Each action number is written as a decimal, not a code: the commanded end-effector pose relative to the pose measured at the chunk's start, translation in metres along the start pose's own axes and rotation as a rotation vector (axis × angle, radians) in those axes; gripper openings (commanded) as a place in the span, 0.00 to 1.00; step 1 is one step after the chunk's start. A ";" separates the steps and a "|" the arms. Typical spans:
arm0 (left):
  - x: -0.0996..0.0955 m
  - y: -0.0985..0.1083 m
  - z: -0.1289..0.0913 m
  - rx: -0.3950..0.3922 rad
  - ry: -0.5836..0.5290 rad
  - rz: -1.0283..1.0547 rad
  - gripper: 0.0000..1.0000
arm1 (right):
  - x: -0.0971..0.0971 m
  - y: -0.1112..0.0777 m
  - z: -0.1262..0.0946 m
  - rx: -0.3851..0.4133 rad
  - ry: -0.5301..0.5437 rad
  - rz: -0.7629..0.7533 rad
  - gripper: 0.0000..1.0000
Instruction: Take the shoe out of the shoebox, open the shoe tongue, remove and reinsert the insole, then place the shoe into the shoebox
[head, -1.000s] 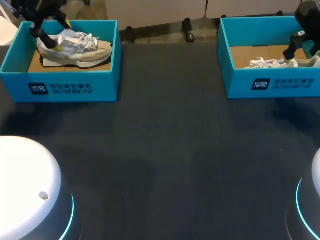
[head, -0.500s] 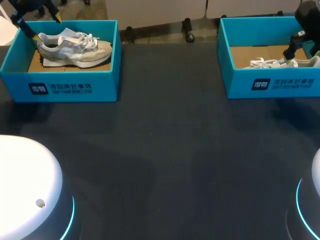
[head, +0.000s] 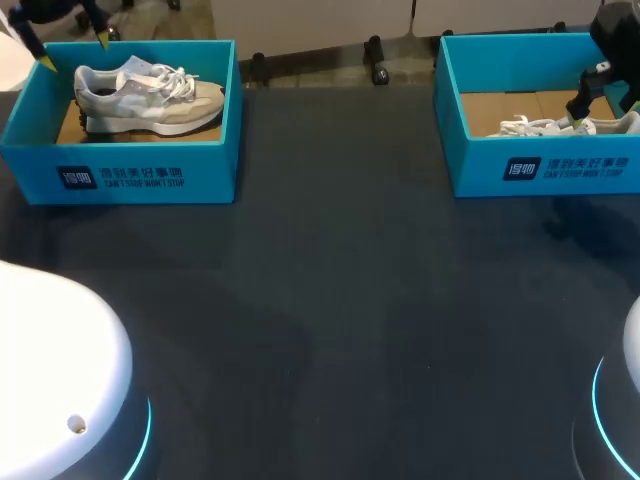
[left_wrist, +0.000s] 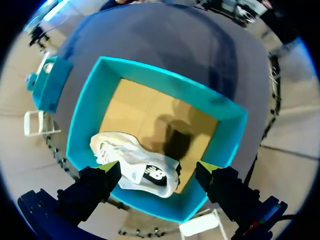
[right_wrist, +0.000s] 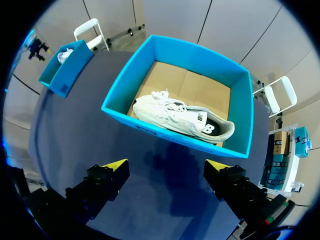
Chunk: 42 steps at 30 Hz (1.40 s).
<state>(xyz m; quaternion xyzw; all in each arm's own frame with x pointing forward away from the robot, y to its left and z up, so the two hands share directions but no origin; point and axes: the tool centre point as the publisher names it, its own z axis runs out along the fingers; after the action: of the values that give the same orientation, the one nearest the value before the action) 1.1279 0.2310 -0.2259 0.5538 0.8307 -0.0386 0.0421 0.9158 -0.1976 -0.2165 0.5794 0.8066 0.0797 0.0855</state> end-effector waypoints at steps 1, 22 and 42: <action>-0.004 0.007 -0.002 -0.022 0.195 0.141 1.00 | 0.000 0.000 0.000 0.000 -0.002 0.001 1.00; 0.009 0.045 0.000 -0.072 0.123 0.240 1.00 | 0.000 0.000 0.000 0.000 -0.002 0.001 1.00; 0.018 0.083 0.051 -0.080 0.177 0.427 1.00 | 0.000 0.000 0.000 0.000 -0.002 0.001 1.00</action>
<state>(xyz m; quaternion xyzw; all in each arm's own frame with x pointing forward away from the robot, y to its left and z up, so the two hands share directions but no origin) 1.1867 0.2754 -0.2712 0.7159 0.6959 0.0555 0.0048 0.9158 -0.1974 -0.2165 0.5792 0.8067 0.0797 0.0854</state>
